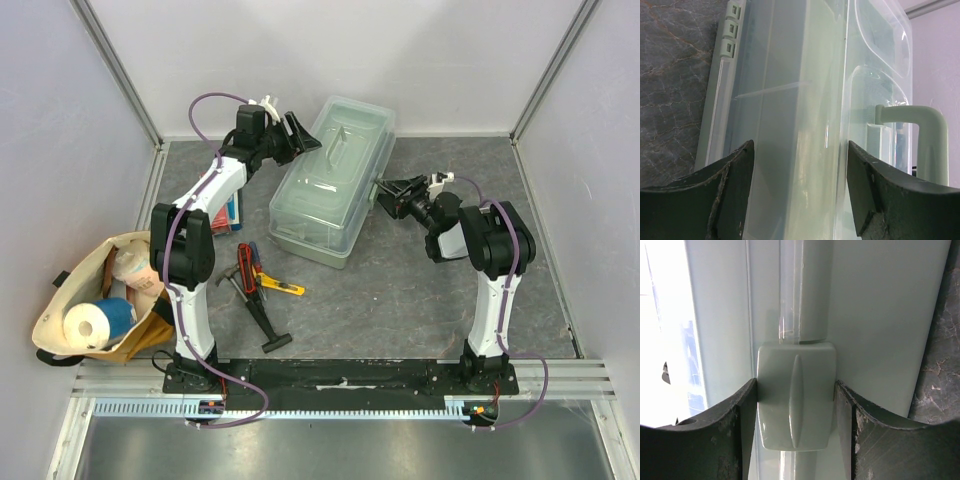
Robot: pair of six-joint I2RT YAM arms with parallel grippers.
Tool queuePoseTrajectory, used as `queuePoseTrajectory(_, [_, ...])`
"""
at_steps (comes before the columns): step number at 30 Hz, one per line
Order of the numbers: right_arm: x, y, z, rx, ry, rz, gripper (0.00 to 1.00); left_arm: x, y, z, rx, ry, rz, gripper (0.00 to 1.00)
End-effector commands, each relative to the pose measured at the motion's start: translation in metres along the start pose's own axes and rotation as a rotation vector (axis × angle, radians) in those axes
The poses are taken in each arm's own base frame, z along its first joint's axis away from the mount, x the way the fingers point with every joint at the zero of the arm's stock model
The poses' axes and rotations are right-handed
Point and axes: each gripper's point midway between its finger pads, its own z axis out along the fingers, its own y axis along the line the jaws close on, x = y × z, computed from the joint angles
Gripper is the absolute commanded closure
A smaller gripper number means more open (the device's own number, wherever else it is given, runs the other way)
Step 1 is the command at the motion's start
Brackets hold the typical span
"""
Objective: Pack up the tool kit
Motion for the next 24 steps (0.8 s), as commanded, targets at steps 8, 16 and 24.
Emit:
queuePoseTrajectory(8, [0.059,0.081,0.017,-0.207,0.144,-0.320,0.79,0.133,0.017,0.015,-0.100,0.397,-0.185,0.29])
queuePoseTrajectory(16, [0.055,0.075,0.020,-0.121,0.138,-0.339,0.82,0.137,0.025,0.014,-0.154,0.394,-0.149,0.29])
queuePoseTrajectory(24, [0.051,0.062,0.022,-0.025,0.135,-0.352,0.83,0.141,0.033,0.011,-0.212,0.388,-0.092,0.30])
